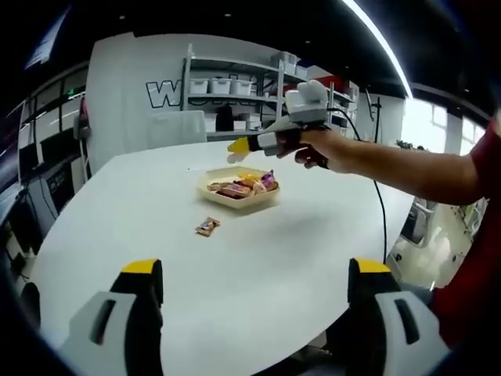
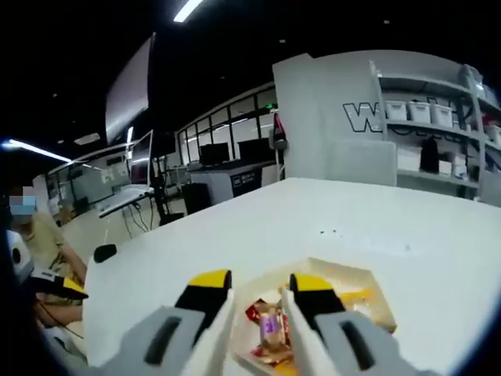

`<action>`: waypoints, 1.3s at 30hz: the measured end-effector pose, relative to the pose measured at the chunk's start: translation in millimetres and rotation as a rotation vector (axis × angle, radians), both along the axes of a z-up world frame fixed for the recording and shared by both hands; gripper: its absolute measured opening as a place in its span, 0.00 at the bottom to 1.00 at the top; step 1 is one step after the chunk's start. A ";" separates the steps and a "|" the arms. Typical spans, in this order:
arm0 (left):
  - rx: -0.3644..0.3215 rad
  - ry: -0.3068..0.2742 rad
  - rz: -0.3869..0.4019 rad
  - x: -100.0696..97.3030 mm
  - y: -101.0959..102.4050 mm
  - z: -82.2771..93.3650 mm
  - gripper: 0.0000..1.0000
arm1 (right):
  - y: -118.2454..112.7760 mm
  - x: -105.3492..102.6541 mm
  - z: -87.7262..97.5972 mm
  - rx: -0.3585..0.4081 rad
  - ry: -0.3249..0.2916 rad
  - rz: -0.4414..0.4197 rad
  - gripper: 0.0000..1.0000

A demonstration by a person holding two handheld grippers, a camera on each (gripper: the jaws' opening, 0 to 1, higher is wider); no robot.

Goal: Place the target food into the container with the food tongs after gripping and lifting it, then release it inside without dropping or visibly crushing the food.

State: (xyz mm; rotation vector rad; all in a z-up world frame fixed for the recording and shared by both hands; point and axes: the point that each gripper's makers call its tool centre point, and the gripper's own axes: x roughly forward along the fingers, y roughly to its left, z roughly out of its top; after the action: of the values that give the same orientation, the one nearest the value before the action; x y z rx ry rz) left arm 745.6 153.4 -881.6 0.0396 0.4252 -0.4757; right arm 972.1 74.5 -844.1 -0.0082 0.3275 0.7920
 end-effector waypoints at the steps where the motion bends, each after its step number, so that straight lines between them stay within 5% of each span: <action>1: 0.001 0.000 0.000 0.0 0.0 0.4 0.96 | 1.7 -1.5 -0.6 0.000 0.001 0.005 0.24; 39: 0.007 -0.009 -0.013 -0.7 -4.1 4.7 0.96 | 72.4 -60.9 -59.7 -0.100 0.061 0.209 0.25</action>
State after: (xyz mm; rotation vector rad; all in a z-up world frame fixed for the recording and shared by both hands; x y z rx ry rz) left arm 744.9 149.2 -876.9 0.0512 0.4176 -0.4864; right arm 911.2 147.0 -903.8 -0.1144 0.4284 0.9836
